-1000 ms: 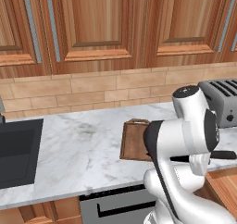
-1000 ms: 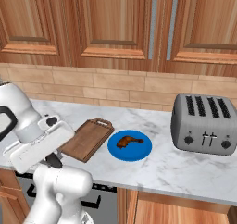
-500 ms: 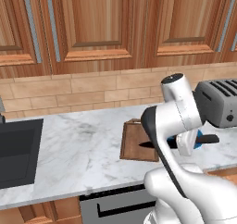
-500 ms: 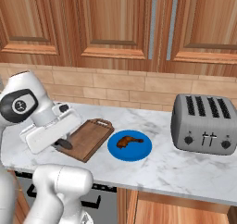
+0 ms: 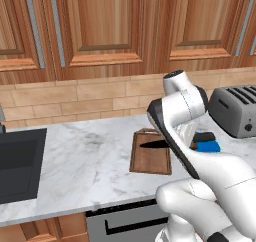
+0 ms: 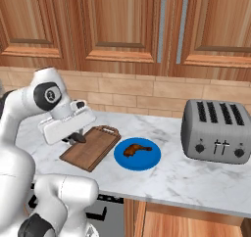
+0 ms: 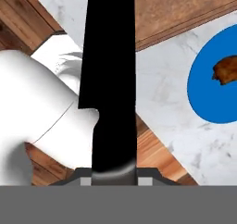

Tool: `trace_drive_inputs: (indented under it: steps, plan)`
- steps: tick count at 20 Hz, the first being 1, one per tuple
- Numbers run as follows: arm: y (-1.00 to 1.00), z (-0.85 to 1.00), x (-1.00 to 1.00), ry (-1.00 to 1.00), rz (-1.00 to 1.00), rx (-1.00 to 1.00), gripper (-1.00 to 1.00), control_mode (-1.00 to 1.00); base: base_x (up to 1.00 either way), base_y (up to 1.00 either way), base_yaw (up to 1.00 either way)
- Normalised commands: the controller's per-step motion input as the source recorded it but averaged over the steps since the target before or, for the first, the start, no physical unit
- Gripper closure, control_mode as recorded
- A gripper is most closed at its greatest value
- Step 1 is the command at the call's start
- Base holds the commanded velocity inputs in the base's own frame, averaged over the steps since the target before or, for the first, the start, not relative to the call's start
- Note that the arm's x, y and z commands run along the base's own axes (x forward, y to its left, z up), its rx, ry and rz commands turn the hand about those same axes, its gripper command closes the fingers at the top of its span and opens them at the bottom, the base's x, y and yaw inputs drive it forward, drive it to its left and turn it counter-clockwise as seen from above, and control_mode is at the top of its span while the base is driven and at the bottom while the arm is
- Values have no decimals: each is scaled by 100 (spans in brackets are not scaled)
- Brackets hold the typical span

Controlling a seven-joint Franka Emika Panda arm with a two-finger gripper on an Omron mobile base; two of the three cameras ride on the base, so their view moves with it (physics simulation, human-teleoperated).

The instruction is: Pick up the knife from the drawer and place it on the cutting board. Then place the meat from the plate to the cutting board.

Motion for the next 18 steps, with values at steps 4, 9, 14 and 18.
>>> trace_drive_inputs:
  steps: [4,9,14,18]
  plan:
    - [5,-48,52,0,0,5,100,-100,0,0,0]
    - [0,-39,33,1,1,7,100,-100,0,0,0]
    - [0,-36,28,1,0,2,100,-100,0,0,0]
    - [0,-48,28,0,0,0,100,-100,0,0,0]
